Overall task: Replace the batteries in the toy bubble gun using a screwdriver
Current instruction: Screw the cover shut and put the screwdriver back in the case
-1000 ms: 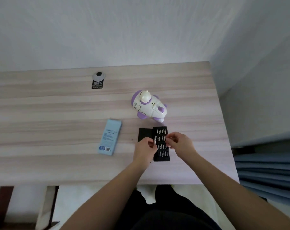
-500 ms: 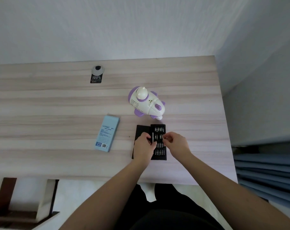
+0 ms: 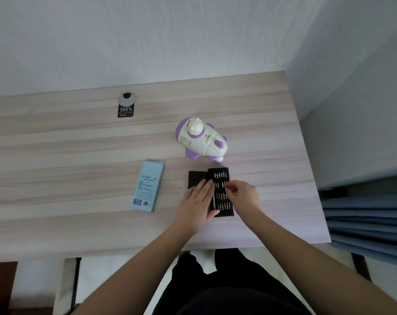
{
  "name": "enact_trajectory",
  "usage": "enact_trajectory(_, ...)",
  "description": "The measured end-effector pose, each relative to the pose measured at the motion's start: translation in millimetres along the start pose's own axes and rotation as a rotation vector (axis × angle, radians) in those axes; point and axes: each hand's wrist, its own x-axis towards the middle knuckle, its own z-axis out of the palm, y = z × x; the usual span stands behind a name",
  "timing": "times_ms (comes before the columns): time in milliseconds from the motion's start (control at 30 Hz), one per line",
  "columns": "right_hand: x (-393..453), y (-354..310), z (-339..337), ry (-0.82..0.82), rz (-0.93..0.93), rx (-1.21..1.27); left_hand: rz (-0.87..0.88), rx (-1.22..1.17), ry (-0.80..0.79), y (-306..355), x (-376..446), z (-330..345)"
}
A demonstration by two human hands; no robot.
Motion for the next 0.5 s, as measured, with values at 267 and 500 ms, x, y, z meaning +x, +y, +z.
enact_trajectory(267,-2,-7,20,0.136,-0.073,-0.134,0.053,0.017,-0.156,-6,-4,0)
enact_trajectory(500,1,-8,29,0.234,-0.142,-0.300,0.051,-0.004,-0.140,-6,-2,1)
